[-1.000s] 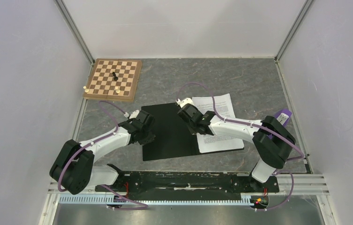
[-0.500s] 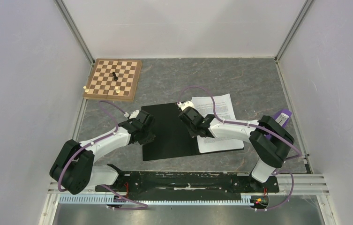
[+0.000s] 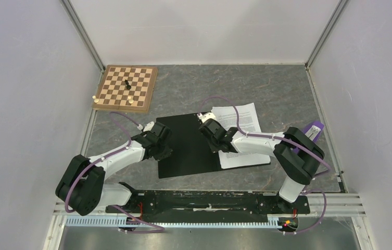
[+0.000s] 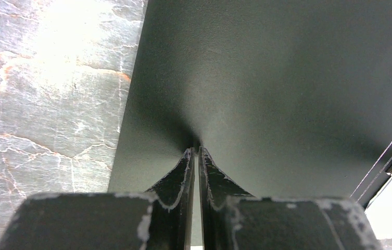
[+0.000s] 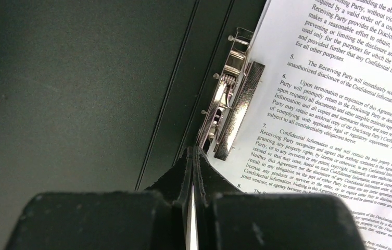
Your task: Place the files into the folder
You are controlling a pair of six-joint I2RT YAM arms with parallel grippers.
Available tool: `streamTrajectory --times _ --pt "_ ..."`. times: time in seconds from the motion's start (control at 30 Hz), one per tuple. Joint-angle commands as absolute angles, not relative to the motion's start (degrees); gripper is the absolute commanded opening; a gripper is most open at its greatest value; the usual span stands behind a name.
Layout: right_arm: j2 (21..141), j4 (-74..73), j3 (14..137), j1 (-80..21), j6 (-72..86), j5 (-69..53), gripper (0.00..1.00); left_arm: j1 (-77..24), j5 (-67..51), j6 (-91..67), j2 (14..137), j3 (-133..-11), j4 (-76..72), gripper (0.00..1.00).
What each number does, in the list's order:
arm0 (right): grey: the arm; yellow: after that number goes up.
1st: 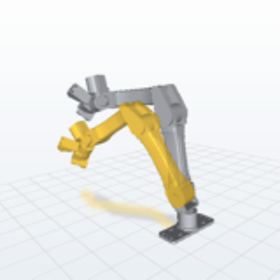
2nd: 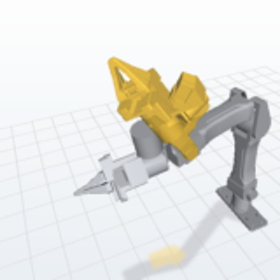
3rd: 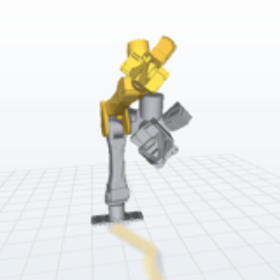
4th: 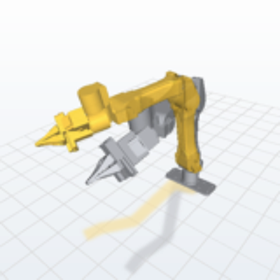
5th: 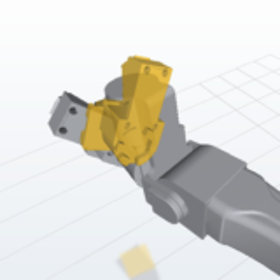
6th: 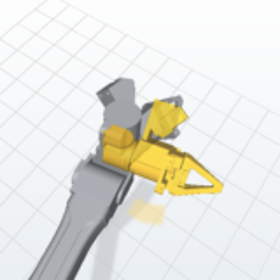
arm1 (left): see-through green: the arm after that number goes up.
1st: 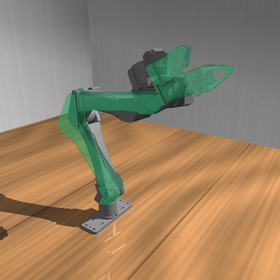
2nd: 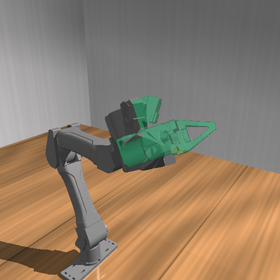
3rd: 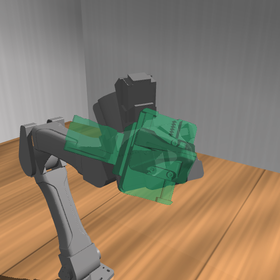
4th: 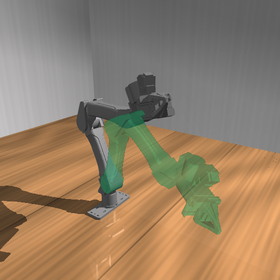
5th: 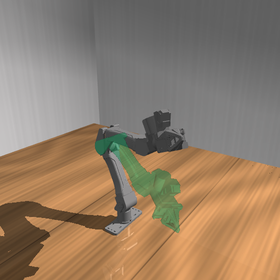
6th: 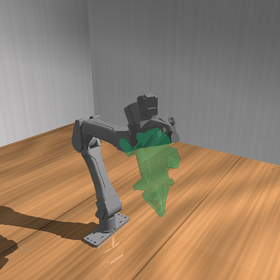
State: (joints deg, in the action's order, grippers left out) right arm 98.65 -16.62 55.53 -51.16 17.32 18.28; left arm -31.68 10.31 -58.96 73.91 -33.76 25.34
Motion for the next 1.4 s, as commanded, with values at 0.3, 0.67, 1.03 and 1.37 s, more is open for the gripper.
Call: streamTrajectory --times 0.3,0.67,1.03,1.37 --pt "100.67 -8.02 46.19 -47.60 21.30 2.52 0.00 -31.37 9.94 -60.61 75.80 -32.60 23.55 0.12" --pt "95.75 -6.85 47.17 -46.32 21.95 0.16 0.00 -31.36 9.67 -60.20 75.55 -32.50 23.38 0.12" --pt "94.70 -9.14 49.22 -46.23 21.84 0.58 0.00 -31.30 9.50 -59.86 75.51 -32.65 23.38 0.12" --pt "90.34 -16.45 57.69 -46.38 18.44 11.47 0.26 -31.29 8.85 -57.00 74.11 -34.11 23.86 0.21"
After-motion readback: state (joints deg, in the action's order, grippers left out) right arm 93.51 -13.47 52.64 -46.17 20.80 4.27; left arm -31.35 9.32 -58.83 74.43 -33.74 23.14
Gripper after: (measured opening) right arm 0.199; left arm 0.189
